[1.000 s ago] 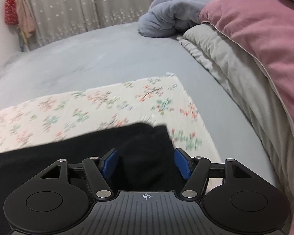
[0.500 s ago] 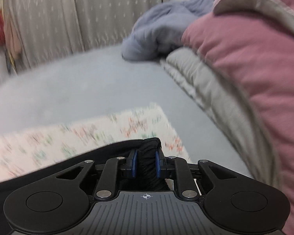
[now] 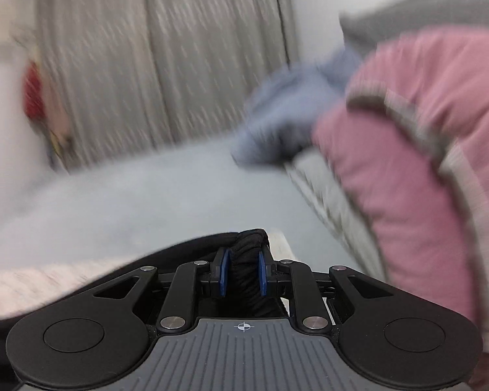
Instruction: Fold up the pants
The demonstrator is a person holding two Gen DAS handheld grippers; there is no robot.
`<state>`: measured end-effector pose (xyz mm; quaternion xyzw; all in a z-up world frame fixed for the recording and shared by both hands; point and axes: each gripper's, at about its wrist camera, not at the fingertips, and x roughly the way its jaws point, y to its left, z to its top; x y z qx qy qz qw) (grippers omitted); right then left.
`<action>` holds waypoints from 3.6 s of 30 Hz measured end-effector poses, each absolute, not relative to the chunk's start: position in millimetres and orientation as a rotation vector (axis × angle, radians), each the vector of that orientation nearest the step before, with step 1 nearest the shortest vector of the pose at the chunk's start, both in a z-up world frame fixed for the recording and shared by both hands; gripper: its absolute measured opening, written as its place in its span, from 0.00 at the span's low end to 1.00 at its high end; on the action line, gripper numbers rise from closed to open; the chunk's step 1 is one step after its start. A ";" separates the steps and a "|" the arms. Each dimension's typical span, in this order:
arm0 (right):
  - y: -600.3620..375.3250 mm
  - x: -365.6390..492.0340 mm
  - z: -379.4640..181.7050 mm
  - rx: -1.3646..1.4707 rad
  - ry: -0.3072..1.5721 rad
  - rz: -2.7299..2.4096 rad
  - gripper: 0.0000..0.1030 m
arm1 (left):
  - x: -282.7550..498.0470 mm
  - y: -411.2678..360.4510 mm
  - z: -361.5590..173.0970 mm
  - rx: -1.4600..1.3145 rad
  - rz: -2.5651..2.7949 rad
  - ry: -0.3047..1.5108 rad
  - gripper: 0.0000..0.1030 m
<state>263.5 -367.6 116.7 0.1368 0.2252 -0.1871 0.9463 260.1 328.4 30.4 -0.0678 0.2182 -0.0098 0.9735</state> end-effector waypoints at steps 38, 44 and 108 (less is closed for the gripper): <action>-348.6 17.9 -55.7 1.005 0.681 -0.472 0.15 | 173.3 323.8 -53.6 -0.521 0.107 0.752 0.35; -346.3 31.5 -13.6 0.897 0.608 -0.420 0.06 | 165.0 347.4 -36.1 -0.624 0.087 0.690 0.18; -186.8 139.5 -41.7 0.040 0.941 0.135 0.53 | 319.4 43.0 -82.1 0.206 -0.556 1.006 0.36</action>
